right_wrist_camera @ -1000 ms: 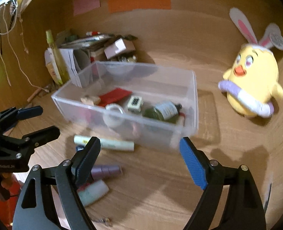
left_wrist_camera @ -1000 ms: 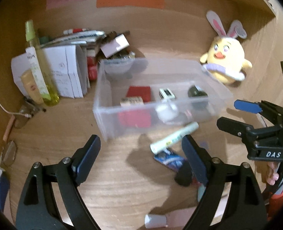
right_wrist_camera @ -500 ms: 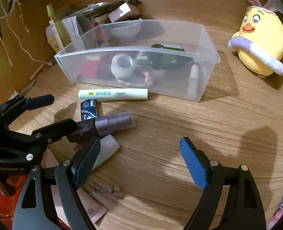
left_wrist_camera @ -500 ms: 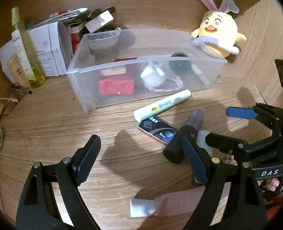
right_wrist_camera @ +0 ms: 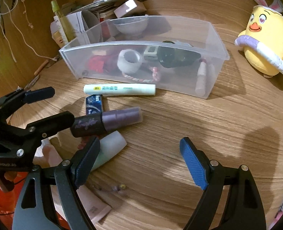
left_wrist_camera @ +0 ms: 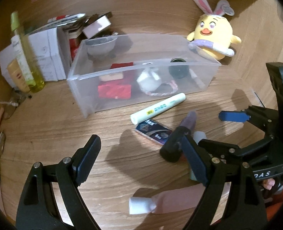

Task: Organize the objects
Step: 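Withdraw both tools from the bin toward the purple-capped bottle and teal bottle, then grasp the purple-capped black bottle with the left tool while the right tool grasps the teal bottle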

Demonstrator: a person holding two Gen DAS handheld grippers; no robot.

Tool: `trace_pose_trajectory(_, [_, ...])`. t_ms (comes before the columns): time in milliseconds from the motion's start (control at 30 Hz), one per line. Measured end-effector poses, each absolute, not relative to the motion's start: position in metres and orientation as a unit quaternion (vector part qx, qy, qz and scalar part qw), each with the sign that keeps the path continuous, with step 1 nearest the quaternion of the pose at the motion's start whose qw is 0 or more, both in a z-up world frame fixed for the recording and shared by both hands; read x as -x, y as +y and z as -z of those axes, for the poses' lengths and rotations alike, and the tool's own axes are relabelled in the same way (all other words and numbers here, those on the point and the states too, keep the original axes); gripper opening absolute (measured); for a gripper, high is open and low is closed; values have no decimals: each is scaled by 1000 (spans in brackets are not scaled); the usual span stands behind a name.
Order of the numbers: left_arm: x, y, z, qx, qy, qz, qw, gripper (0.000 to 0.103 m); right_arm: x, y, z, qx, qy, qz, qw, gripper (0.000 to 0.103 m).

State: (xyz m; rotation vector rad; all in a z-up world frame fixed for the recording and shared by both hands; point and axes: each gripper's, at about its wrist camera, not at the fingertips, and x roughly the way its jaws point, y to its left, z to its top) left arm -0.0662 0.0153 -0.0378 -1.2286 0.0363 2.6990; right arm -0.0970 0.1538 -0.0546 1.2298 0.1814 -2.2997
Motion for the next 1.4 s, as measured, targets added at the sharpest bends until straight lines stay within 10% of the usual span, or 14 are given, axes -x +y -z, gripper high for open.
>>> trace_pose_trajectory(700, [76,32,45,426,10,-897,121,86,101,177,60,-451,104,864,197,82])
trace_pose_trajectory(1167, [83,56,56,436,31,-884,164,29,91,182,44,-443,51,865,231,83])
trace_pose_trajectory(1400, [73,44,54,431,21,-890,146,27,92,152,52,-454,55,851,258,83])
